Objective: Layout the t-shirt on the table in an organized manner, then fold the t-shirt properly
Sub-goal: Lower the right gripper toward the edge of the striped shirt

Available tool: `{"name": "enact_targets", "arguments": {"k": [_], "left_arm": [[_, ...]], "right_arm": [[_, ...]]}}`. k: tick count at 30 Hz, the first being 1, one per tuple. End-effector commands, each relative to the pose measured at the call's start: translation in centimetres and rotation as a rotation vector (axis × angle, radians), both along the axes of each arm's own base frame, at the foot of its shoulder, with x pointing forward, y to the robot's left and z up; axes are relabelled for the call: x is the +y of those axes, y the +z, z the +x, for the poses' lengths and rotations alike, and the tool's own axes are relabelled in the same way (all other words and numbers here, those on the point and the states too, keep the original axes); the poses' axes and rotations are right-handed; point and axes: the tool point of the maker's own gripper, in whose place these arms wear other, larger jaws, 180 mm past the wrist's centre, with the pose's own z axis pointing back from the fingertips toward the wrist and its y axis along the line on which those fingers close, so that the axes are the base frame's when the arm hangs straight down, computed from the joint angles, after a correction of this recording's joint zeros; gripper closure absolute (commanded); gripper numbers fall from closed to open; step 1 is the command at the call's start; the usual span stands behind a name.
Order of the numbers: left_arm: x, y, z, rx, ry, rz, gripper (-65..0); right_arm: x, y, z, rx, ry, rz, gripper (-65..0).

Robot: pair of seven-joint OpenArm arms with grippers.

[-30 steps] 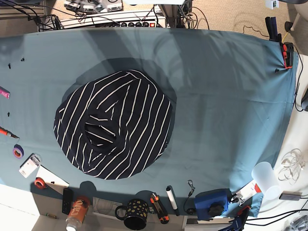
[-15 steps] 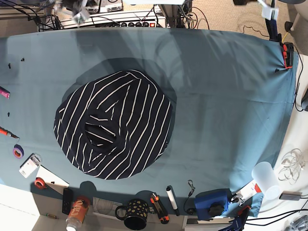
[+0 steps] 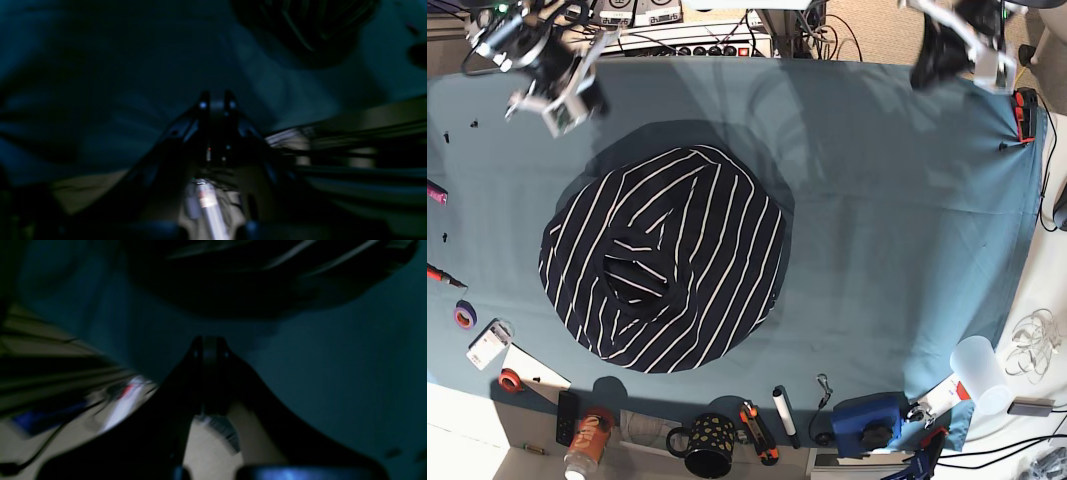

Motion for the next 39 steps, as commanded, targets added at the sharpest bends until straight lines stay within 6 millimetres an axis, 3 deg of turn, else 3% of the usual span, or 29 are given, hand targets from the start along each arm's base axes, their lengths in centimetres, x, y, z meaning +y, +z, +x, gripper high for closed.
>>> {"name": "enact_targets", "arguments": {"k": [1,8,13,15,19,22,27,33,39], "left_arm": [[0.1,1.1,0.9,-0.063,0.000,0.011,0.0],[1.2,4.6,5.1,-0.316,0.046,0.074,0.0],[1.8,4.4,5.8,-0.321,0.047,0.148,0.0],[2.3,4.1,5.9,-0.310,0.068,0.169,-7.9],[3.4,3.9,6.1,-0.293,0.128,0.189,-26.7],[3.5,3.7,6.0,-0.287,0.123,0.210,-34.0],[3.5,3.7,6.1,-0.291,0.124,0.209,-34.8],[3.5,3.7,6.1,-0.289,0.124,0.210,-34.8],[3.6,3.6,6.1,-0.286,0.123,0.214,-34.8]], "right_arm": [[0.1,1.2,1.0,-0.062,0.018,-0.009,0.0],[-1.3,3.9,4.8,-0.245,0.022,-0.134,0.0],[-1.2,4.8,5.7,-0.288,0.024,-0.130,0.0],[-1.0,4.9,5.8,-0.299,0.030,-0.123,0.0],[-1.0,4.9,5.8,-0.300,0.030,-0.123,-23.9],[-0.7,5.4,6.5,-0.323,0.034,-0.118,-24.5],[1.8,7.3,9.3,-0.412,0.086,-0.075,-24.5],[2.8,2.3,13.6,-0.314,0.108,-0.038,-24.5],[2.6,0.5,16.4,-0.265,0.031,-0.086,-24.5]]}}
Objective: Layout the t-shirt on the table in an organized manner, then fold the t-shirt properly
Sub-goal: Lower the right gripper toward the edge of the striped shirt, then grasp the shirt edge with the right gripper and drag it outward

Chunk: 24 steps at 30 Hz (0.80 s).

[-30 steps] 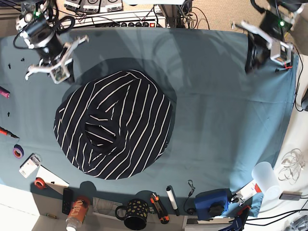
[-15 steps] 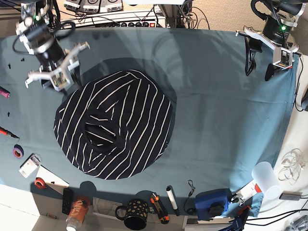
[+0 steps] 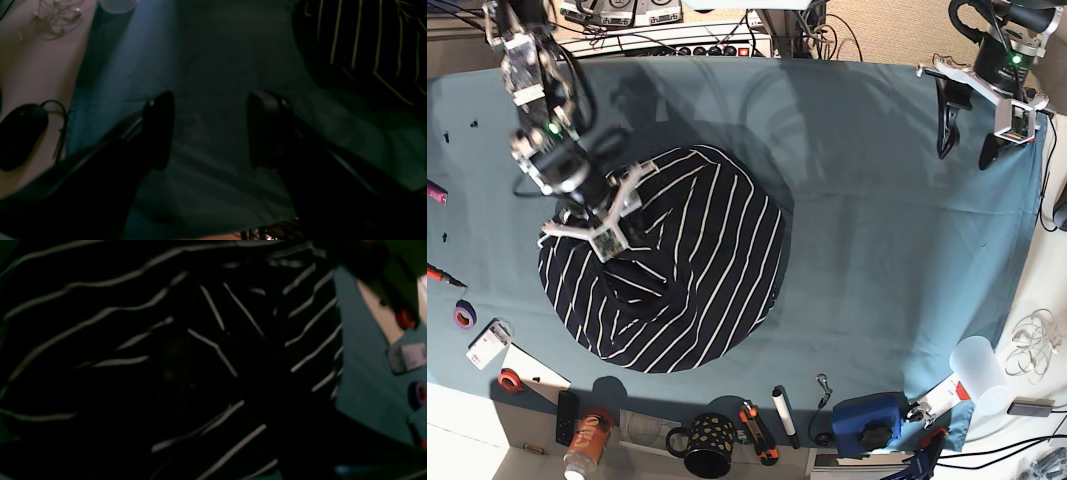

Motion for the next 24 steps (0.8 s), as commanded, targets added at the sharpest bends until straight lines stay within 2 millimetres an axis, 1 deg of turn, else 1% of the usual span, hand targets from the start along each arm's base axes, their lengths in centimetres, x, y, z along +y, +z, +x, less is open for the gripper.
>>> {"name": "enact_targets", "arguments": {"k": [1,5,10,13,14,15,18,19,22,24], "left_arm": [[-0.2,1.0,0.2,-0.041,-0.009,-0.006,-34.8],[-0.2,1.0,0.2,-0.041,-0.010,-0.007,-34.8],[-0.2,1.0,0.2,-0.041,-0.009,-0.006,-34.8],[-0.2,1.0,0.2,-0.041,-0.010,-0.007,-34.8],[-0.2,1.0,0.2,-0.041,-0.009,-0.006,-34.8],[-0.2,1.0,0.2,-0.041,-0.010,-0.007,-34.8],[-0.2,1.0,0.2,-0.041,-0.010,-0.007,-34.8],[-0.2,1.0,0.2,-0.041,-0.009,-0.006,-34.8],[-0.2,1.0,0.2,-0.041,-0.009,-0.006,-34.8],[-0.2,1.0,0.2,-0.041,-0.009,-0.006,-34.8]], "right_arm": [[-0.2,1.2,0.8,-0.036,-0.009,-0.002,-24.5],[-0.4,0.0,0.4,0.024,-0.038,-0.008,-24.5],[-1.4,-2.0,0.0,0.086,-0.067,-0.018,-24.5],[-1.6,-2.5,0.0,0.097,-0.072,-0.014,-24.4],[-1.6,-2.5,0.0,0.099,-0.072,-0.012,-23.4],[-1.6,-2.6,-0.1,0.108,-0.074,-0.009,-19.9],[-1.3,-3.1,-0.7,0.155,-0.077,0.016,-4.0],[-1.3,-3.2,-0.8,0.169,-0.078,0.021,0.0],[-1.1,-3.1,-0.9,0.167,-0.073,0.026,0.0],[-0.5,-2.0,-0.5,0.126,-0.054,0.038,0.0]]}}
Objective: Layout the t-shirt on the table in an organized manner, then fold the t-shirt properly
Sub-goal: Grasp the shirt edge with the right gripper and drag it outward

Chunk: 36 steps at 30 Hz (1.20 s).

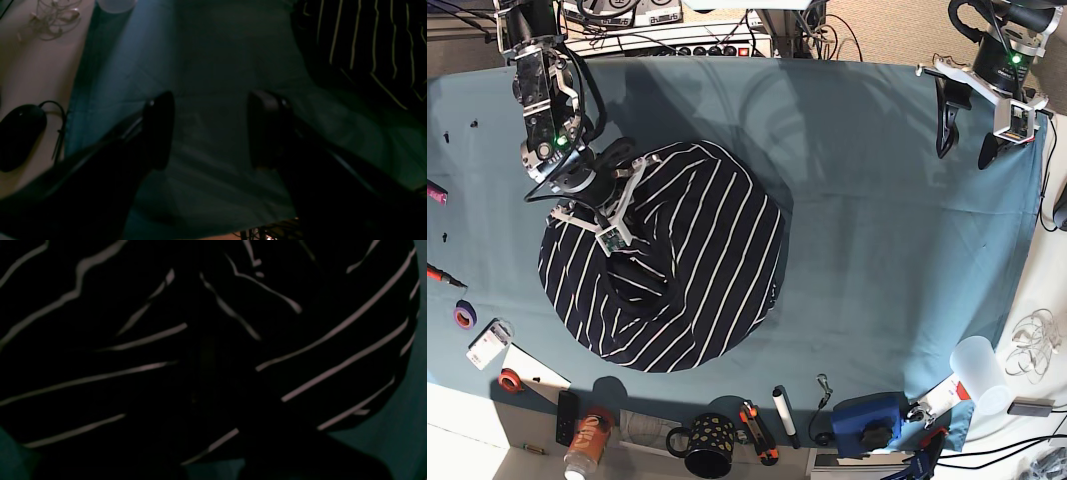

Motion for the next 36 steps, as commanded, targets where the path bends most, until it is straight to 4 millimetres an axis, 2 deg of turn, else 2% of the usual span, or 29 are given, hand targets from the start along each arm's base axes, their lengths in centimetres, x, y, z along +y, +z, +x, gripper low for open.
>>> {"name": "enact_targets", "arguments": {"k": [1,5,8,15,18,21,24,27,29,32,36], "left_arm": [[-0.2,1.0,0.2,-0.041,-0.010,-0.006,-34.8],[-0.2,1.0,0.2,-0.040,-0.009,-0.006,-34.8],[-0.2,1.0,0.2,-0.040,-0.010,-0.006,-34.8],[-0.3,1.0,0.1,-0.041,-0.015,-0.006,-34.8],[-1.1,1.0,0.0,-0.042,-0.068,0.001,-34.8],[-1.6,1.0,-0.2,-0.043,-0.101,0.005,-34.8],[-1.7,1.0,-0.2,-0.044,-0.104,0.006,-34.8],[-1.7,1.1,-0.2,-0.045,-0.105,0.006,-34.8],[-2.2,1.2,-0.2,-0.051,-0.137,0.010,-34.8],[-3.4,1.3,0.2,-0.065,-0.181,-0.004,-34.8],[-7.5,0.5,1.1,-0.062,-0.280,-0.013,-34.8]], "right_arm": [[0.6,2.6,1.2,-0.097,0.027,0.020,0.0],[2.9,7.5,2.1,-0.272,0.095,0.048,0.0],[3.2,10.7,2.9,-0.384,0.110,0.014,0.0],[0.1,15.8,6.2,-0.582,-0.042,-0.085,0.0],[-1.2,16.6,7.6,-0.618,-0.082,-0.120,0.0],[-3.3,15.7,9.9,-0.601,-0.131,-0.154,0.0],[-6.5,15.4,12.6,-0.596,-0.231,-0.182,0.0],[-9.6,15.9,15.1,-0.584,-0.331,-0.192,0.0],[-11.7,16.9,16.5,-0.588,-0.391,-0.190,0.0],[-14.9,18.6,17.8,-0.593,-0.489,-0.155,0.0],[-17.6,18.7,18.3,-0.540,-0.584,0.006,0.0]]}}
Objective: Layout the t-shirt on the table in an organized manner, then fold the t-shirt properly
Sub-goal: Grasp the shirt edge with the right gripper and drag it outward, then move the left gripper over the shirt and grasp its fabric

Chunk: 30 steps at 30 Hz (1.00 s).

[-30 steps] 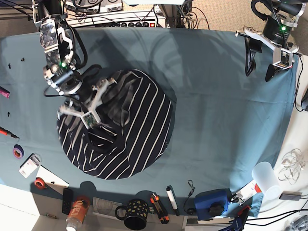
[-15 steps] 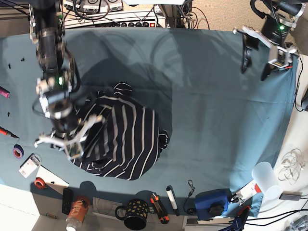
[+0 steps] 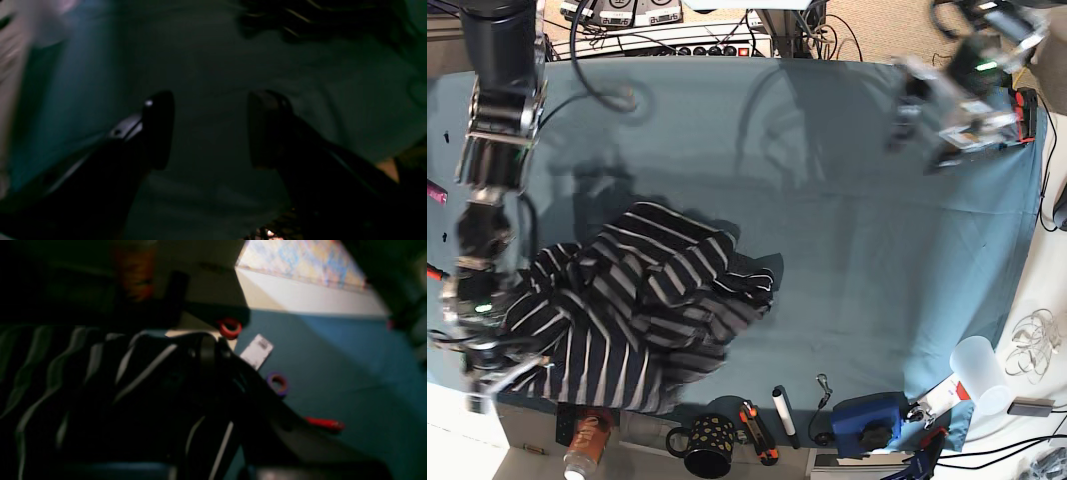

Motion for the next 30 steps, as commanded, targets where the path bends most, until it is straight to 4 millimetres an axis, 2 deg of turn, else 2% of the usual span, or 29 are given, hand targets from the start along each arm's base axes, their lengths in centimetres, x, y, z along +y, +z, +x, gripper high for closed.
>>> {"name": "enact_targets", "arguments": {"k": [1,3,6,9,13,16,18,23,27,30], "left_arm": [[-1.3,1.3,0.6,-0.059,-0.022,-0.025,-34.8],[-3.4,2.3,1.9,-0.132,-0.040,-0.032,-34.8],[-6.1,2.2,3.7,-0.188,-0.068,-0.033,-34.8],[-8.3,1.1,5.3,-0.191,-0.090,-0.008,-34.8],[-10.1,-1.7,7.4,-0.152,-0.091,0.011,-34.8],[-10.5,-3.2,8.6,-0.126,-0.088,0.019,-34.8],[-10.2,-3.5,9.4,-0.126,-0.061,0.021,-34.8],[-9.8,-2.4,11.5,-0.161,-0.006,0.005,-34.8],[-12.1,-1.4,12.1,-0.177,-0.047,-0.049,-34.8],[-14.0,-2.8,11.6,-0.138,-0.133,-0.061,-34.8]], "right_arm": [[-0.6,2.2,0.4,-0.050,0.009,0.000,0.0],[-1.2,1.5,0.2,-0.023,0.009,0.022,0.0],[-3.0,0.4,-0.3,0.003,-0.036,0.042,0.0],[-5.0,-0.9,-1.1,0.028,-0.093,0.081,0.0],[-7.4,-3.0,-2.4,0.071,-0.166,0.163,0.0],[-7.7,-4.3,-3.1,0.128,-0.133,0.191,0.0],[-8.0,-4.7,-3.5,0.140,-0.129,0.201,0.0],[-8.1,-5.0,-3.8,0.136,-0.134,0.222,0.0],[-7.9,-5.4,-4.0,0.152,-0.134,0.231,0.0],[-7.9,-5.5,-4.1,0.160,-0.136,0.233,0.0]]}}
